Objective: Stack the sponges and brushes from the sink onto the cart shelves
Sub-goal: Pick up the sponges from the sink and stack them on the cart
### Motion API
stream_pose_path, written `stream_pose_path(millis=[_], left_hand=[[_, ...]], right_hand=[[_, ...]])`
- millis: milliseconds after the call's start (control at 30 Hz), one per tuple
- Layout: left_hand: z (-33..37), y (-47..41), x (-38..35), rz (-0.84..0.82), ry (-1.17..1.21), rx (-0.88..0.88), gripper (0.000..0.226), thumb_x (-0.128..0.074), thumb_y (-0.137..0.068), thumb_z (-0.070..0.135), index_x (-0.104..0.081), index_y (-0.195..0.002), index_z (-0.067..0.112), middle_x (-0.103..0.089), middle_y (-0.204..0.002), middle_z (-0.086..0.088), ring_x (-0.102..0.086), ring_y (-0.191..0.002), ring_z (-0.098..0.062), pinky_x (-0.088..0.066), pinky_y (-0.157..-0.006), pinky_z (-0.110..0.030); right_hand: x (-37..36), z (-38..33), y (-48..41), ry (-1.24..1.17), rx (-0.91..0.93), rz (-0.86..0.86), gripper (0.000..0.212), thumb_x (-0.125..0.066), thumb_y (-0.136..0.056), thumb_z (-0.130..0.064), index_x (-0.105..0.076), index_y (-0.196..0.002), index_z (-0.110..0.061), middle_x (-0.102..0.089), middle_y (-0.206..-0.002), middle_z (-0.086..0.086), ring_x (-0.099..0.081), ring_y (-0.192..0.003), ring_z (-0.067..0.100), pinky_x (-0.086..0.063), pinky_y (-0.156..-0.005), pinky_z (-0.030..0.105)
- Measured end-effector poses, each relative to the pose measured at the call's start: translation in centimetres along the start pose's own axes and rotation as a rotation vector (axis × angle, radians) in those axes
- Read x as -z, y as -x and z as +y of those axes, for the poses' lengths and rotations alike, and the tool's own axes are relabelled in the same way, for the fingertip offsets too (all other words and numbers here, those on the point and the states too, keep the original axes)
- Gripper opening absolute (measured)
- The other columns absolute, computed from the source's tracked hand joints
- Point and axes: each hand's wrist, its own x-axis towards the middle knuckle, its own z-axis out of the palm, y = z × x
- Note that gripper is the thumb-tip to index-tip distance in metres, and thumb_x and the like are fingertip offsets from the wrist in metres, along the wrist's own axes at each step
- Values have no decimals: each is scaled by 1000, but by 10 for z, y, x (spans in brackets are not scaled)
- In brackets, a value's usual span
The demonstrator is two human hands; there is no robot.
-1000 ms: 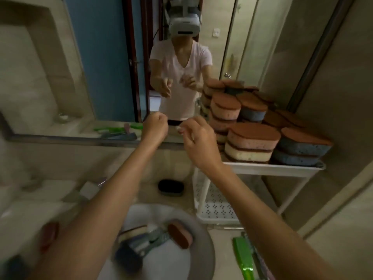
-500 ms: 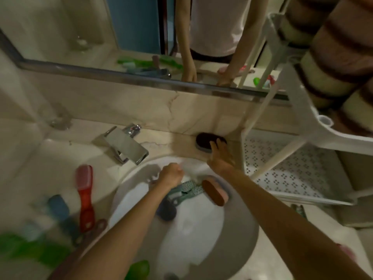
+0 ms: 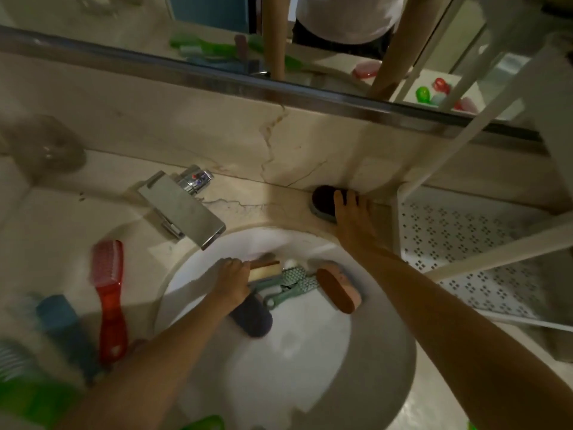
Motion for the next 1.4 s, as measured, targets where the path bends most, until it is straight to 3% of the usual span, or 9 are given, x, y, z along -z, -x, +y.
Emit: stream_pose_path(millis=[200, 500, 633, 767, 833, 933, 1067, 1267, 1400], left_hand=[[-2, 0, -5, 186, -9, 50, 50, -64, -80, 30, -48, -122, 9, -52, -128, -12, -46, -119, -28, -32, -104, -34], [37, 36, 24, 411, 438, 28, 47, -65, -80, 21, -44, -119, 3, -53, -117, -18, -55, -105, -29, -48, -81, -33], [47, 48, 32, 476, 542, 31, 50, -66, -80, 17, -44, -122, 3, -52, -122, -18, -55, -108, -30, -48, -83, -33], [52, 57, 37, 507, 598, 1, 50, -67, -80, 17, -43, -123, 4, -51, -126, -16, -54, -113, -29, -49, -85, -32], [55, 61, 40, 512, 607, -8, 50, -67, -80, 16, -43, -123, 5, -50, -128, -16, -53, -115, -28, -48, -86, -30], [57, 65, 41, 518, 609, -14, 51, -67, -81, 17, -42, -124, 5, -49, -130, -15, -52, -118, -27, -47, -89, -29], [63, 70, 45, 551, 607, -16, 49, -67, -80, 16, -44, -121, 4, -50, -127, -15, -54, -113, -27, -48, -86, -29], [75, 85, 67, 660, 616, -85, 46, -67, -78, 11, -49, -120, 3, -53, -123, -17, -53, -113, -30, -49, -84, -32], [89, 105, 101, 778, 667, -107, 49, -68, -76, 9, -50, -122, 3, -55, -120, -19, -55, -110, -32, -48, -83, -34]], right_hand=[[-7, 5, 0, -5, 57, 55, 75, -92, -33, -18, -65, -101, 0, -68, -81, 22, -67, -66, 33, -57, -56, 34], [6, -4, 8, -30, 206, 315, 58, -88, -49, -17, -70, -104, -21, -65, -61, 9, -55, -38, 20, -45, -37, 20], [17, -11, 12, 62, 133, 168, 47, -76, -72, -23, -63, -117, -30, -64, -101, 21, -66, -79, 32, -56, -68, 39], [2, -16, 13, 19, 66, -80, 57, -47, -92, -26, -25, -143, -18, -18, -152, 23, -21, -139, 41, -23, -110, 56], [-3, -16, 11, 59, 14, -30, 54, -53, -89, -18, -33, -139, -12, -30, -147, 26, -32, -135, 40, -32, -106, 55], [1, -11, 9, 122, -45, 80, 46, -78, -68, -22, -49, -101, -11, -70, -92, 13, -68, -81, 29, -58, -65, 38], [10, -2, 12, 132, -42, 220, 51, -81, -62, -31, -39, -85, -13, -64, -65, 2, -63, -53, 17, -51, -45, 26], [62, -12, 29, -332, -75, 190, 32, -34, -101, -29, -41, -126, -11, -50, -125, 17, -51, -110, 34, -45, -88, 44], [104, -6, 65, -595, -65, 404, 25, -45, -96, -21, -50, -118, -10, -51, -120, 18, -55, -99, 37, -48, -78, 42]])
